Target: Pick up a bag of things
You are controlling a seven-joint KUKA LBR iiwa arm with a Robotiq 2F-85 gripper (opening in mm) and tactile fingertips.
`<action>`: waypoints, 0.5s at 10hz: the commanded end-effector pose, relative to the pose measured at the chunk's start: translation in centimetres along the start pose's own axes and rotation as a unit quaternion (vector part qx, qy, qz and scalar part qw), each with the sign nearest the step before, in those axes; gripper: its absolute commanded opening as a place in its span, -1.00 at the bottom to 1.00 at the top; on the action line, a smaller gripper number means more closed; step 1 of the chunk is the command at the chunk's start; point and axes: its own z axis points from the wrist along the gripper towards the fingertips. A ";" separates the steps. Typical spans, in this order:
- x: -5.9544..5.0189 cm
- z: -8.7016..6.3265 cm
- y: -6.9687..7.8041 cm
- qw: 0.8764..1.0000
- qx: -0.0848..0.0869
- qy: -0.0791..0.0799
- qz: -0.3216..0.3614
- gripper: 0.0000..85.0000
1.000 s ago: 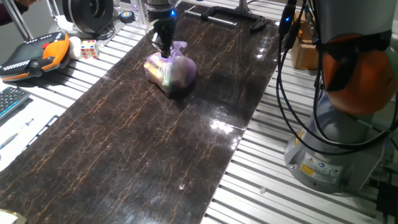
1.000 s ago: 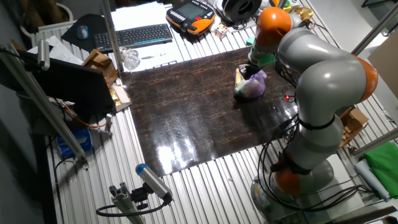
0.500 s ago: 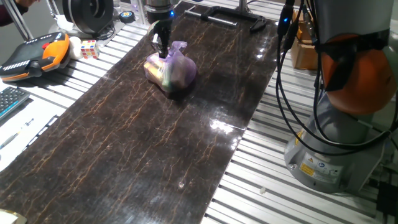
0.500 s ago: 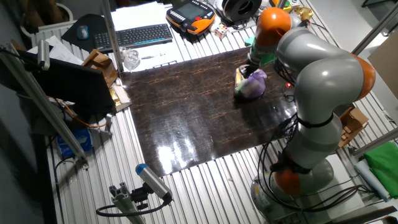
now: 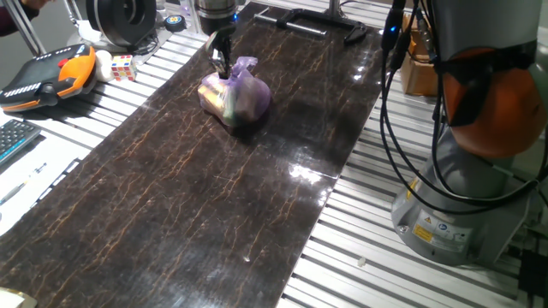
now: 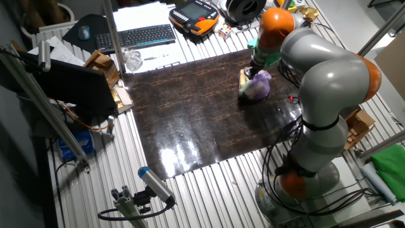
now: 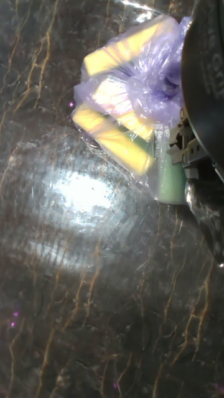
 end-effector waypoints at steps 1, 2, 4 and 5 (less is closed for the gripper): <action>-0.2 0.1 0.1 1.000 0.005 0.002 0.003 -0.98; -0.6 0.5 0.3 1.000 0.003 0.004 0.011 -0.98; -1.0 1.3 0.2 1.000 -0.004 0.001 0.022 -0.98; -1.0 1.4 0.2 1.000 -0.004 0.000 0.020 -0.98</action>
